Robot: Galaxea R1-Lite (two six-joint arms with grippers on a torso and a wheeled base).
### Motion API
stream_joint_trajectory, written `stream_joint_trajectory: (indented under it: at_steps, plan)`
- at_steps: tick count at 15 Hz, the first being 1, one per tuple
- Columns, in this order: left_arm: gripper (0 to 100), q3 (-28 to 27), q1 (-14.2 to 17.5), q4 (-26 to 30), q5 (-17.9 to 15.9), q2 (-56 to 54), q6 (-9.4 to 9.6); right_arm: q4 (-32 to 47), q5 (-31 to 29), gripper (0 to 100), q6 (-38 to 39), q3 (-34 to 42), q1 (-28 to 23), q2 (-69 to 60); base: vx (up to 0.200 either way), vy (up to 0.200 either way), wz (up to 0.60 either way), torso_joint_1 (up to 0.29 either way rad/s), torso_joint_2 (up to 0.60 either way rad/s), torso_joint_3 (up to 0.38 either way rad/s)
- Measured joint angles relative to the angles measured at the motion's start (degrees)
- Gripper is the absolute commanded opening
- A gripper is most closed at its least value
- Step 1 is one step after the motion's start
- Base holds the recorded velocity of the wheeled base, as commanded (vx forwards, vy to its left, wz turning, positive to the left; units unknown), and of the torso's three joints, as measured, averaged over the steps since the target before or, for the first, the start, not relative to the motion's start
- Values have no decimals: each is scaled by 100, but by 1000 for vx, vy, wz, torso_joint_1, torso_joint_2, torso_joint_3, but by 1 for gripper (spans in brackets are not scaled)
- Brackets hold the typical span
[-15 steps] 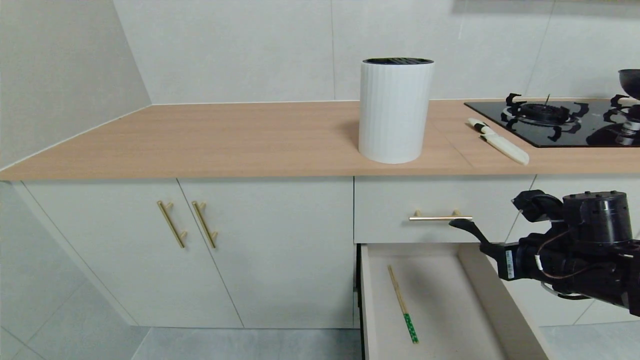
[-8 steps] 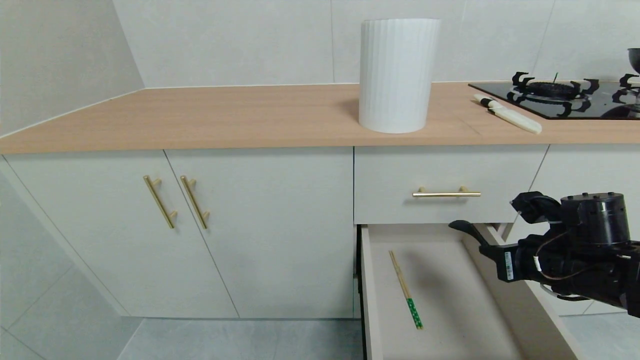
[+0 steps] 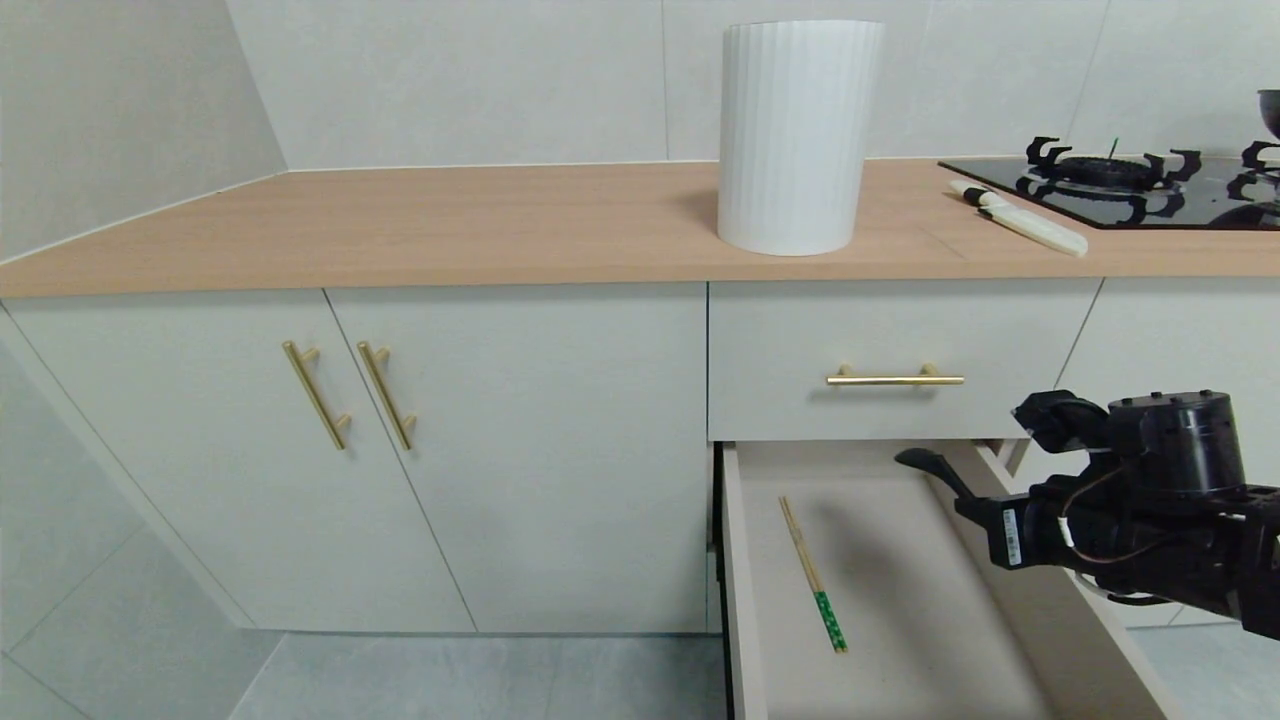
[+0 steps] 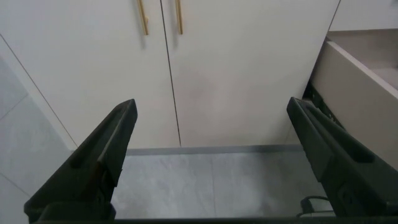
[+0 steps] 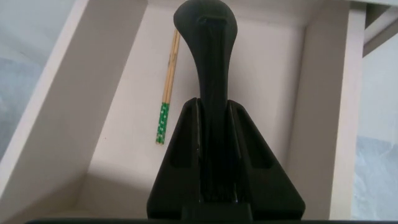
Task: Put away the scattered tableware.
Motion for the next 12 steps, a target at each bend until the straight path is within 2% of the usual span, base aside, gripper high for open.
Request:
stream_joint_trajectory:
  at_steps: [3,6,10,12]
  plan:
    - [100,0,0,2,0,0,2,-305,-29,0,10,11,59,295,0,0,0,0,0,0]
    - [100,0,0,2,0,0,2,-983,-82,0,29,55,166,935,0,0,0,0,0,0]
    - [100,0,2,2,0,0,0,-1919,-785,0,119,-1,262,2124,0,0,0,0,0,0]
    - [100,0,-1,2,0,0,2,-2081,-987,0,139,-89,277,2609,0,0,0,0,0,0]
